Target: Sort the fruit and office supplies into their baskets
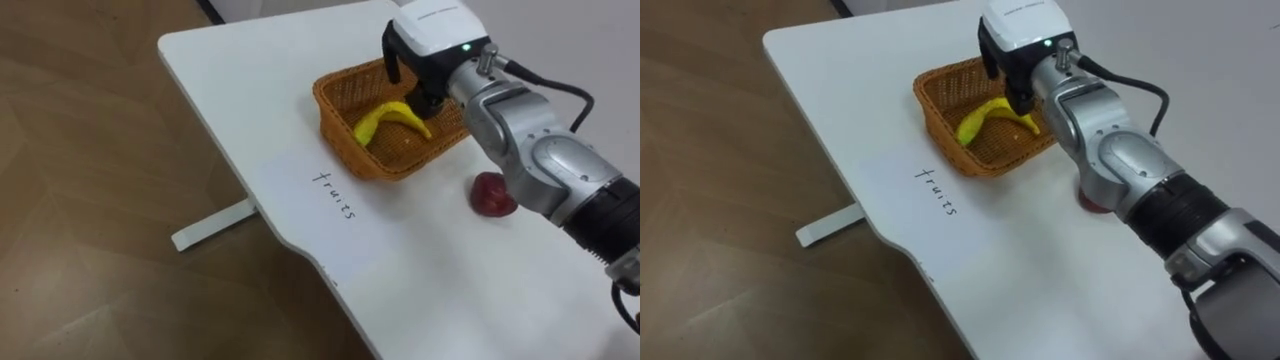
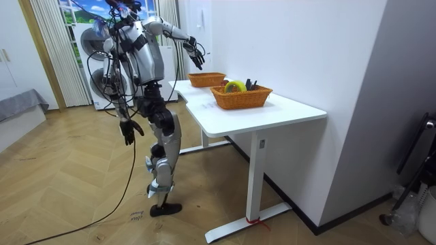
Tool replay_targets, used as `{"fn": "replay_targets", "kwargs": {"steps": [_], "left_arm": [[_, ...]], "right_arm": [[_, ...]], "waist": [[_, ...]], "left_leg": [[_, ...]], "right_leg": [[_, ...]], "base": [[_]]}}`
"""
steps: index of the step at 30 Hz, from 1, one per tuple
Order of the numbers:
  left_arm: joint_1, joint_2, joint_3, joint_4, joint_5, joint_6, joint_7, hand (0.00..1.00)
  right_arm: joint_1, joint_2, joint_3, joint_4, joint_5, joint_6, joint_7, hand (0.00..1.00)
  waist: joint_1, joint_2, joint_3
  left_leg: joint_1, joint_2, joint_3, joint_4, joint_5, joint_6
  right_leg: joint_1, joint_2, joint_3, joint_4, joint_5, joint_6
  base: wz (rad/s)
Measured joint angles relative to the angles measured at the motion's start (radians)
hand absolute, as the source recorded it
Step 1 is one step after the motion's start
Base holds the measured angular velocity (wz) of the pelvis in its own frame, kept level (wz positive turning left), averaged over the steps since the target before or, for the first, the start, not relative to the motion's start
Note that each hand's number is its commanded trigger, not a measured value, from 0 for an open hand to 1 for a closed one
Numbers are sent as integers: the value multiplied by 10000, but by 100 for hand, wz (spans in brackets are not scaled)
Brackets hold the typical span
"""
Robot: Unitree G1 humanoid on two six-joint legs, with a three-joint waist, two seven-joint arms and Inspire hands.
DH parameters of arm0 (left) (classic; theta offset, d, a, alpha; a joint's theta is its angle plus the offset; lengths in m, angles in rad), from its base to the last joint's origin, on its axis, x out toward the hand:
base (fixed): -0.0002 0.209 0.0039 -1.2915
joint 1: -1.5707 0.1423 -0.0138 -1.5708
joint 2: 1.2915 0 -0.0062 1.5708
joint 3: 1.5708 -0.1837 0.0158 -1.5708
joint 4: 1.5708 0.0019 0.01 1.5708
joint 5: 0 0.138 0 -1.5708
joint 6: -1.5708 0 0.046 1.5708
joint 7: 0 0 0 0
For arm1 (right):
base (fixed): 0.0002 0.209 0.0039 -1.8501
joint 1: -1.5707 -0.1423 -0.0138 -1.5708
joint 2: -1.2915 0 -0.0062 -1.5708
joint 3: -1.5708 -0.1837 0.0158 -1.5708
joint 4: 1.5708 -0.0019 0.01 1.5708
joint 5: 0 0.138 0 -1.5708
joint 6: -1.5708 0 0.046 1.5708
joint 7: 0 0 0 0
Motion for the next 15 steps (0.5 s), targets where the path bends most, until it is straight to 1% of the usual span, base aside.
{"fn": "replay_targets", "kwargs": {"steps": [3,6,7,9,11,12,13,14,15], "left_arm": [[0,-1,13,18,7,0,58,0],[4,-16,19,9,31,17,70,0],[8,-36,19,8,29,22,92,0],[40,-75,13,9,45,28,114,0],[62,-93,7,-11,52,29,140,0],[85,-79,9,-14,64,29,201,0],[137,-77,15,-11,70,28,273,0],[177,-82,14,-11,70,28,281,0],[237,-99,28,-11,9,31,281,0]], "right_arm": [[0,-5,-6,-32,0,-99,52,0],[0,-7,-12,-57,-7,-107,52,0],[0,-8,-15,-88,-13,-109,52,0],[0,-12,-42,-153,-29,-128,52,0],[0,-33,-155,-153,4,-182,50,0],[2,-35,-368,-165,92,-283,50,0],[14,-35,-619,-273,268,-321,48,0],[43,-35,-766,-372,354,-326,46,0],[58,-45,-1013,-483,618,-373,-4,0]], "waist": [[-47,13,9],[-61,17,8],[-64,25,8],[-75,67,4],[-266,107,-1],[-371,123,0],[-516,160,-4],[-575,183,-6],[-726,238,-38]], "left_leg": [[15,2,12,-13,-2,3],[33,3,30,-12,-1,4],[51,14,73,-11,-2,5],[83,30,151,-13,-7,13],[95,25,164,-7,-5,15],[100,31,181,-6,-3,14],[136,37,215,1,-2,14],[173,40,252,-2,-1,16],[222,48,318,-3,-3,19]], "right_leg": [[-3,0,17,-2,0,0],[-2,5,145,-8,0,0],[-2,6,213,-8,0,0],[-1,-1,216,-8,0,0],[14,-5,227,-8,0,0],[15,-2,262,-9,0,0],[35,5,374,-5,0,0],[50,5,477,-1,0,-1],[74,1,554,0,2,-3]], "base": [[0],[-1],[-6],[-11],[-3],[-4],[-9],[-17],[-15]]}}
